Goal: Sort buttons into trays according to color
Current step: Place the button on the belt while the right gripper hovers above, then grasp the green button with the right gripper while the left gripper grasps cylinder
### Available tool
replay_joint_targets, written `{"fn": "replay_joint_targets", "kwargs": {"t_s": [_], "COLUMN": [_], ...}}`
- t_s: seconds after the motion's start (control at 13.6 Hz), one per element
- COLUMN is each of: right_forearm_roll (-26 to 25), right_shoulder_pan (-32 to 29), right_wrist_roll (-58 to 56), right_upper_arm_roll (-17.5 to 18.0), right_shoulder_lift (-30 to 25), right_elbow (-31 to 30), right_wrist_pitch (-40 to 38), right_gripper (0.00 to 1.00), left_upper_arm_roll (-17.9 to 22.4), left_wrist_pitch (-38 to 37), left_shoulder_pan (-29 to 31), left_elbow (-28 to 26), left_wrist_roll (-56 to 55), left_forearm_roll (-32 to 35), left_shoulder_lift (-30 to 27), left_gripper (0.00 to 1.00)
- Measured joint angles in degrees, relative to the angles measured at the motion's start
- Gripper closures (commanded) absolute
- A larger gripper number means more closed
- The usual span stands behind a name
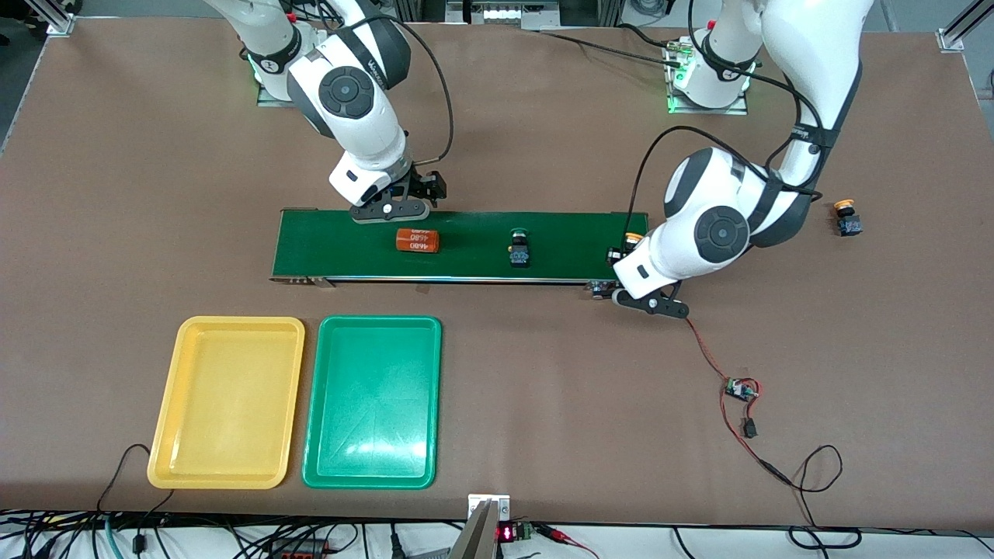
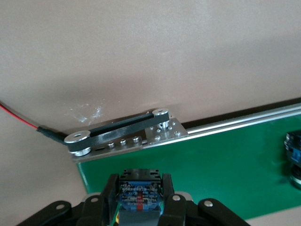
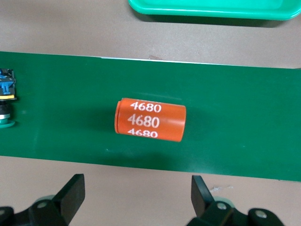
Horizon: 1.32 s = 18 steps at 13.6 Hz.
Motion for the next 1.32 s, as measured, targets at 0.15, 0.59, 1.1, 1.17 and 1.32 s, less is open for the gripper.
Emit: {"fn": "replay_joint_targets", "kwargs": {"t_s": [0.15, 0.59, 1.1, 1.17, 1.32], "right_forearm_roll": [0.0, -0.2, -4.2, -4.8, -5.8], "right_shoulder_pan": [0.0, 1.6, 6.6, 6.9, 8.0], "right_wrist_roll": [0.1, 2.2, 10.5, 11.3, 12.7], "right_upper_arm_roll": [0.0, 0.0, 0.0, 0.0, -0.6], "right_shoulder_lift": [0.0, 0.1, 3.2, 4.1, 5.9], "right_elbow": [0.0, 0.0, 3.0, 3.7, 5.3], "right_wrist_pitch": [0.0, 0.0, 0.0, 0.0, 0.0], "right_gripper": [0.0, 0.0, 0.0, 0.0, 0.0], "left_upper_arm_roll": [0.1, -1.1, -1.3, -1.2, -0.9], "left_wrist_pitch": [5.0, 7.8, 7.8, 7.7, 6.2], "left_shoulder_pan": [0.0, -0.9, -0.9, -0.7, 0.3], "left_elbow": [-4.0, -7.4, -8.0, -7.9, -7.7], "left_wrist_roll": [-1.6, -6.5, -7.7, -7.7, -8.0], "left_forearm_roll": [0.0, 0.0, 0.0, 0.0, 0.0], "left_shoulder_lift": [-0.5, -2.4, -3.6, -4.1, -6.4], "left_gripper": [1.0, 0.79, 0.0, 0.0, 0.0]}}
